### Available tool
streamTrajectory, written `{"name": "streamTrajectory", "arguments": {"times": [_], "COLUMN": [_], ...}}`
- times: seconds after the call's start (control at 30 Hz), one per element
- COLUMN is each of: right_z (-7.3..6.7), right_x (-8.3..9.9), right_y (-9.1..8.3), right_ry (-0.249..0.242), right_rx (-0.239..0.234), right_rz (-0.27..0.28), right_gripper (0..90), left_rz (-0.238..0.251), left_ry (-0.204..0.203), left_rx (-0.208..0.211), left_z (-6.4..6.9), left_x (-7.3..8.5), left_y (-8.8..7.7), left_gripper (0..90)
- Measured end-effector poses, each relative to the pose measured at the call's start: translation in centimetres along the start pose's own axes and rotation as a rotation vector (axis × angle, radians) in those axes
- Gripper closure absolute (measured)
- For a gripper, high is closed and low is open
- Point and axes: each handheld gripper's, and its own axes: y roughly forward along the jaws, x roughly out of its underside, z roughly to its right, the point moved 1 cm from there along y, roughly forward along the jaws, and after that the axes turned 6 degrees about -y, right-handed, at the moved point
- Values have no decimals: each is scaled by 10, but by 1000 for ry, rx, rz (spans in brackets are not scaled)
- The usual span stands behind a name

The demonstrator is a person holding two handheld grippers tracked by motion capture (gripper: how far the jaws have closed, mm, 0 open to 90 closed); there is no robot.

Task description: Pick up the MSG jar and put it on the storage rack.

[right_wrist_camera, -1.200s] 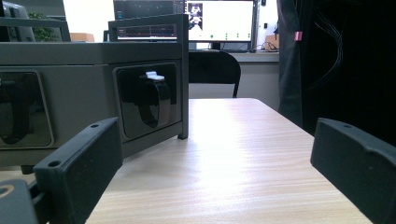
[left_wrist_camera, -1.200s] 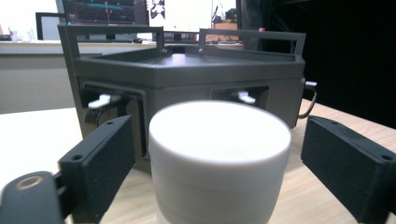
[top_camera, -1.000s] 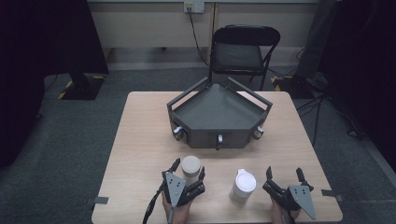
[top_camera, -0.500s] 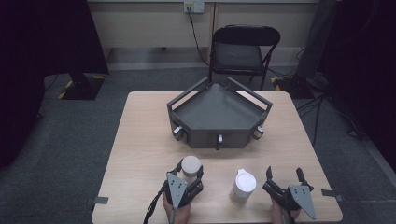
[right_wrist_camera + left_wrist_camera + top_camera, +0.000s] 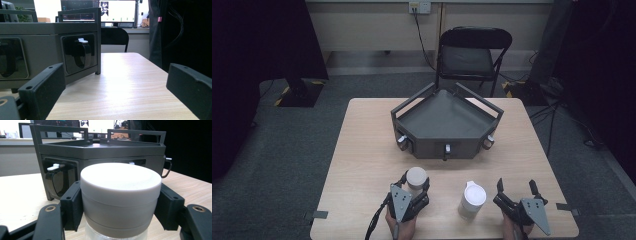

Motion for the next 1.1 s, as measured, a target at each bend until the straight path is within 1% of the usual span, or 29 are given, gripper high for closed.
{"name": "streamTrajectory", "arguments": {"times": [0.13, 0.33, 0.47, 0.5, 0.57, 0.6, 0.77, 0.8, 0.87, 1.0, 1.1], "right_z": [0, 0, 0, 0, 0, 0, 0, 0, 0, 0, 0], "right_x": [0, 0, 0, 0, 0, 0, 0, 0, 0, 0, 0], "right_y": [0, 0, 0, 0, 0, 0, 0, 0, 0, 0, 0], "right_ry": [0, 0, 0, 0, 0, 0, 0, 0, -1, 0, 0], "right_rx": [0, 0, 0, 0, 0, 0, 0, 0, 0, 0, 0], "right_rz": [0, 0, 0, 0, 0, 0, 0, 0, 0, 0, 0], "right_gripper": [8, 8, 9, 9, 9, 9, 9, 9, 9, 9, 9], "left_rz": [3, 2, -16, -25, -23, -13, -5, -2, -10, -23, -24], "left_ry": [5, 1, -8, -9, -11, -12, -6, -3, -4, -3, 3], "left_rx": [0, 1, -1, -9, -11, -3, 16, 27, 34, 62, 70], "left_z": [0, -1, -1, 0, 1, -1, -4, -5, -6, -10, -10], "left_x": [1, 0, -5, -8, -9, -10, -15, -18, -21, -25, -27], "left_y": [0, 0, 0, 0, -1, -2, -3, -4, -3, -3, -3], "left_gripper": [341, 342, 342, 342, 341, 342, 342, 342, 342, 342, 342]}}
